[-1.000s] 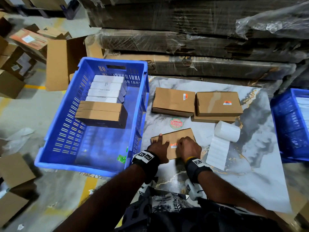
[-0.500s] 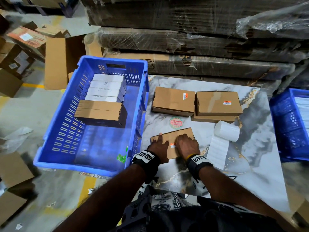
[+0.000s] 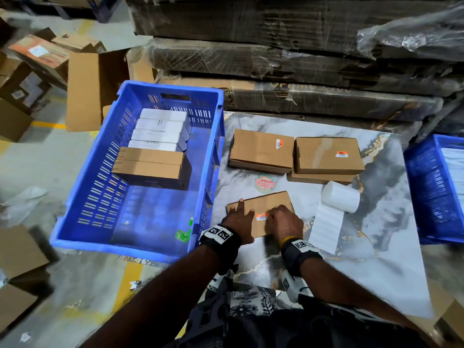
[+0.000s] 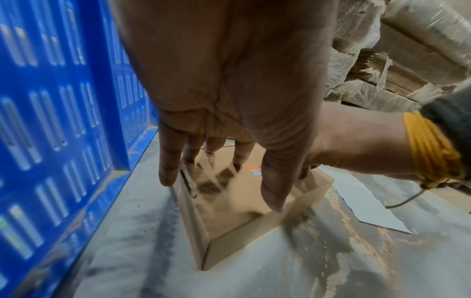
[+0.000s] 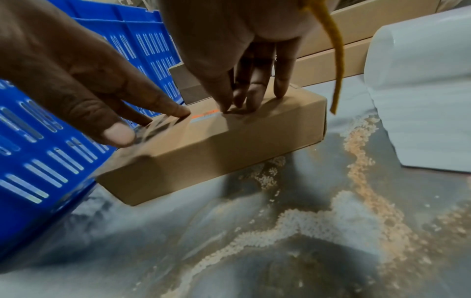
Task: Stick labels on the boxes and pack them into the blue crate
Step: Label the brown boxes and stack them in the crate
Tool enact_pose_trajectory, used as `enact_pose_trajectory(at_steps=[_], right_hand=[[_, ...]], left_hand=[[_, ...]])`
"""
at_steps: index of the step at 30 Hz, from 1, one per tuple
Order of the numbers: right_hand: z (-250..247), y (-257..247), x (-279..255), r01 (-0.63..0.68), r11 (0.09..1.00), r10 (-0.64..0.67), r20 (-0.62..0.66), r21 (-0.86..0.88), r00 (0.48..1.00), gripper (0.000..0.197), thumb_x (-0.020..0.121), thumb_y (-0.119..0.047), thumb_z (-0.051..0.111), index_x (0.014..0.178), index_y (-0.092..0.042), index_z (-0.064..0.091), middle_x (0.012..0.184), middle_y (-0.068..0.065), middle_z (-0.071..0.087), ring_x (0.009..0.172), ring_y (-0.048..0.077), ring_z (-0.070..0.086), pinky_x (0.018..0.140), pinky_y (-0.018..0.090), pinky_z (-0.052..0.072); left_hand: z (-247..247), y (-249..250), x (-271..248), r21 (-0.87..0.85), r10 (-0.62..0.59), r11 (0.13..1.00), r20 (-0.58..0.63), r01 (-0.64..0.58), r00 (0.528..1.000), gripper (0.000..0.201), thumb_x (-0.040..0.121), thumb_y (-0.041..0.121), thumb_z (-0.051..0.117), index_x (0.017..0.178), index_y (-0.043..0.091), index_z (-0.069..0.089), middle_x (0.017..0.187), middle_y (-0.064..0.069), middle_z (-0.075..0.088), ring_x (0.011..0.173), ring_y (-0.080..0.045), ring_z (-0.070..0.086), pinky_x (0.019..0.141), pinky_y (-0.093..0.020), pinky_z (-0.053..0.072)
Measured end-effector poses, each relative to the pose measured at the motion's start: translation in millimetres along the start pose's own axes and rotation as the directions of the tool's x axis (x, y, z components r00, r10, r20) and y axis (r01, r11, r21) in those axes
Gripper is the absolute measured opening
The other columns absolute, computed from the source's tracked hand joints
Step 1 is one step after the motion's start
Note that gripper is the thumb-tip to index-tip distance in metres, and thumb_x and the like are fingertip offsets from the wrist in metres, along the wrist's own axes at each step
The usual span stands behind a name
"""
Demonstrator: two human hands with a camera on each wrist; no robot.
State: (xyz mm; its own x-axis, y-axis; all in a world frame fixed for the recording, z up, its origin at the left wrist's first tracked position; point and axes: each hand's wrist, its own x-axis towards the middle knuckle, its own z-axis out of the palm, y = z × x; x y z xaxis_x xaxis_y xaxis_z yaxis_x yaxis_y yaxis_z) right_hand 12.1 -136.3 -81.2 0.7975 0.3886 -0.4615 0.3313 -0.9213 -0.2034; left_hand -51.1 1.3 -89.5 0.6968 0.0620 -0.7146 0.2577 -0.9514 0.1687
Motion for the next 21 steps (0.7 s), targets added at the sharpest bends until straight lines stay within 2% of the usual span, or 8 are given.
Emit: enact_pose_trajectory(at_steps=[6, 13, 21], right_hand=[[0.0, -5.4, -1.7, -0.025, 1.0, 0.025, -0.027, -0.003, 0.999, 0.028, 0.096, -0.023, 0.047, 0.118, -0.023, 0.065, 0.124, 0.007, 0.059, 0.111, 0.033, 0.061, 0.092, 0.037, 0.047], [1.0, -9.0, -1.8, -0.042, 0.999, 0.042, -0.032, -0.007, 0.999, 0.027, 0.097, -0.022, 0.047, 0.117, -0.019, 0.064, 0.123, 0.008, 0.06, 0.111, 0.033, 0.061, 0.09, 0.036, 0.048], [0.5, -7.6, 0.9, -0.089, 0.994, 0.091, -0.021, 0.068, 0.996, 0.029, 0.095, -0.021, 0.049, 0.119, -0.025, 0.065, 0.126, 0.004, 0.06, 0.115, 0.03, 0.059, 0.094, 0.036, 0.046]], left_hand=[[-1.7, 0.8, -4.3, 0.009, 0.009, 1.0, -0.006, -0.009, 1.0, 0.094, 0.085, 0.041, 0.069, 0.156, 0.02, 0.011, 0.161, -0.02, -0.015, 0.146, -0.046, 0.012, 0.114, -0.053, 0.029], [-0.2, 1.1, -2.0, -0.007, -0.001, 1.0, 0.01, 0.001, 1.0, 0.096, 0.084, 0.041, 0.069, 0.156, 0.021, 0.009, 0.16, -0.018, -0.018, 0.146, -0.047, 0.007, 0.113, -0.054, 0.032], [-0.1, 2.3, -1.9, -0.001, -0.011, 1.0, 0.016, 0.011, 1.0, 0.097, 0.084, 0.041, 0.071, 0.156, 0.021, 0.009, 0.16, -0.018, -0.019, 0.146, -0.047, 0.007, 0.115, -0.054, 0.029]])
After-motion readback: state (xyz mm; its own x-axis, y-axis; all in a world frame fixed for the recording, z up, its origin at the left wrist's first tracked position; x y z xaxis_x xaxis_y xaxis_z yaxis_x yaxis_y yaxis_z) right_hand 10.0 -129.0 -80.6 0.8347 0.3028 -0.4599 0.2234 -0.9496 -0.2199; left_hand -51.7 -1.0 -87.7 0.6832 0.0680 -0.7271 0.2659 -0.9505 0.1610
